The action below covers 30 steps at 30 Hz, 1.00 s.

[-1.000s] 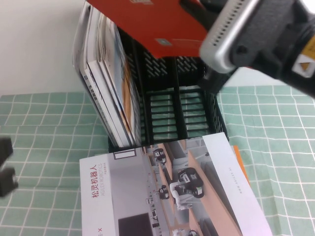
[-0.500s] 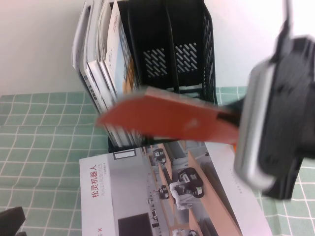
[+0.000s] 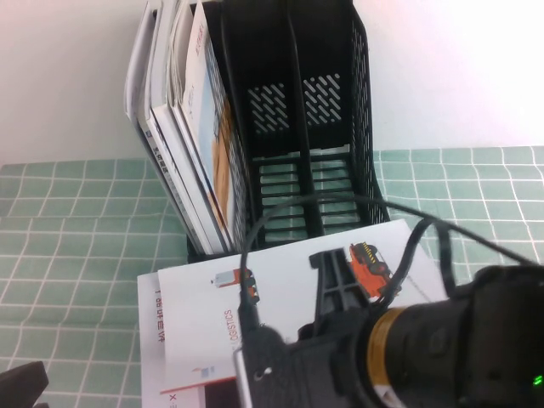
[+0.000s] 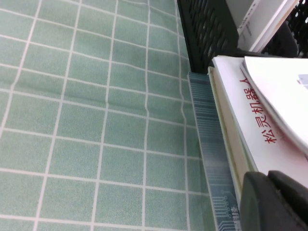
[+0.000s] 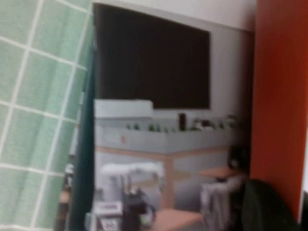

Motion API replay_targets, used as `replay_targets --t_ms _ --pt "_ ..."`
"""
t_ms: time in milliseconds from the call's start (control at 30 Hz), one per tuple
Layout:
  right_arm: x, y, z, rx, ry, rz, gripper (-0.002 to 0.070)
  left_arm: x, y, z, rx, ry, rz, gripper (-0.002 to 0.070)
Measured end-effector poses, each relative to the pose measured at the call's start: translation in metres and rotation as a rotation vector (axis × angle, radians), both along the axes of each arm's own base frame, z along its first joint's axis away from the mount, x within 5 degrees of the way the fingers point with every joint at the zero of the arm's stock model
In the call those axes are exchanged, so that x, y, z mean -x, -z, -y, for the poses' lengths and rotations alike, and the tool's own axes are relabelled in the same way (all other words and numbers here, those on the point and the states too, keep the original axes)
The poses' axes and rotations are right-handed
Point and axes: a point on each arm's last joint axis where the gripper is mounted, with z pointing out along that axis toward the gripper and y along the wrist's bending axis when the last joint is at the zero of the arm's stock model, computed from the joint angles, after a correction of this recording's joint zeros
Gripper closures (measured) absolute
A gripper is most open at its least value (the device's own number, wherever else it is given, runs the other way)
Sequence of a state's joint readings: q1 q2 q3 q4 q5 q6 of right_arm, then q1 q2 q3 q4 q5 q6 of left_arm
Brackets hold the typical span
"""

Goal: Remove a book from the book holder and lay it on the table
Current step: Place the picked book on the book

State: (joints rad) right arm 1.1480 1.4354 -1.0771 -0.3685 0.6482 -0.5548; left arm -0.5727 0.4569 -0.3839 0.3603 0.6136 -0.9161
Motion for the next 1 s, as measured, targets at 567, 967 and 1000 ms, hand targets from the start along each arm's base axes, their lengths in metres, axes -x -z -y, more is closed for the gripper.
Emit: replay_targets --t_ms 567,967,1000 --pt "0.004 0.032 -0.028 -0.004 0.011 -0.053 0.0664 0.0 0.0 0.0 -0.003 0.005 -0.001 0.0676" --pt "0.0 0.051 -0.036 -0.001 0.132 -0.135 0.0241 0.0 0.0 0.0 -0.012 0.013 0.002 0.0676" --pt "0.001 0.05 -0.036 -0.001 0.16 -0.16 0.0227 0.0 0.0 0.0 -0.012 0.013 0.002 0.0676"
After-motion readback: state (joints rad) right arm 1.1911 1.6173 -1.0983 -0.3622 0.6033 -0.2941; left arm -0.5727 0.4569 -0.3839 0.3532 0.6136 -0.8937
